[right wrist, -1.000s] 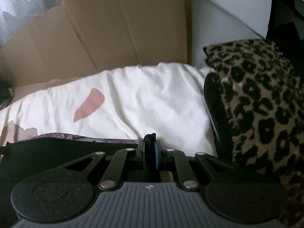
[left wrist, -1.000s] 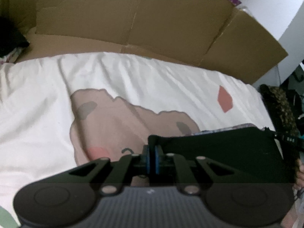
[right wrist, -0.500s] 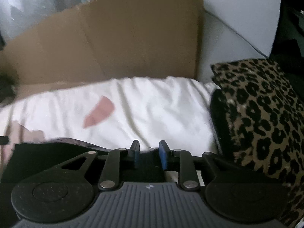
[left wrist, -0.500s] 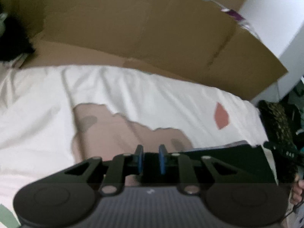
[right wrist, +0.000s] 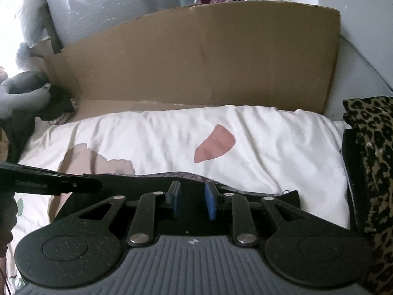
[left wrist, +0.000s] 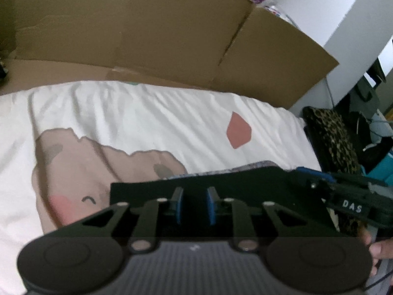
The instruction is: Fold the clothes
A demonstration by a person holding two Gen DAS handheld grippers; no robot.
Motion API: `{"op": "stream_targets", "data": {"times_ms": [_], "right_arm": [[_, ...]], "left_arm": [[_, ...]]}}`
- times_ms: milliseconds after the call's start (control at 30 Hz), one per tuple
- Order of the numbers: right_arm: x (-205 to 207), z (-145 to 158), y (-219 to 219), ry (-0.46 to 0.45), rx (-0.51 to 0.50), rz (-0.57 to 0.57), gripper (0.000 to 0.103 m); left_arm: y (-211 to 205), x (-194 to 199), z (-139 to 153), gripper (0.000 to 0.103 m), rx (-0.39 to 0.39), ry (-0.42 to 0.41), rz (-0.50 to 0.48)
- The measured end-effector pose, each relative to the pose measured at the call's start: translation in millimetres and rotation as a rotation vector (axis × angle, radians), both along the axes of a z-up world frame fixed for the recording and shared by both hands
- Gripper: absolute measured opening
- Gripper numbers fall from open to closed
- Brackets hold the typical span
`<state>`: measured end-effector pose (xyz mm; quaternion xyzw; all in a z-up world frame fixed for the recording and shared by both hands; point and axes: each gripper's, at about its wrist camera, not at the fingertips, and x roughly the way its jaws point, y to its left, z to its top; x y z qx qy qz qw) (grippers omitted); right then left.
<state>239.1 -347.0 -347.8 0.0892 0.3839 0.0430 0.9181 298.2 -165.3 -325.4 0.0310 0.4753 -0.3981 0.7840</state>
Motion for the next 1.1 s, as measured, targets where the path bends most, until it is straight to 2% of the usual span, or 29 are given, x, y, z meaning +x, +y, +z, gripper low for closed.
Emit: {"op": "stream_targets", "data": {"times_ms": [200,333,433,567,867,1100], "right_arm": [[-1.3,-1.5,15.2,-0.008,-0.026,-0.01,0.023],[5.0,-10.6,22.9,0.033,-0.012,-0.014,0.023],[11.0,-21.6,29.9,0.053,-0.063,0.007,0.024],[17.8,-32.2,29.4,0.07,-0.078,0.029,0.023],[21.0,-38.8,31.3,0.076,-0.107,0.071,0.024],[19.8,-41.5,28.8,0.066,-0.098,0.085,0.024]], "left_arm": [[-15.3,-18.3,-3.1,0.021,0.012,-0.058,-0.048],[-20.0,-19.5,-14.0,0.024,0.027,-0.082,-0.057],[-21.4,-19.1,-22.8,0.024,0.033,-0.094,-0.063],[-20.5,-19.2,-30.7,0.024,0.029,-0.111,-0.079],[-19.1,-15.2,-32.4,0.026,0.017,-0.082,-0.074],[-21.9,-20.0,-25.1,0.028,0.038,-0.094,-0.091]]}}
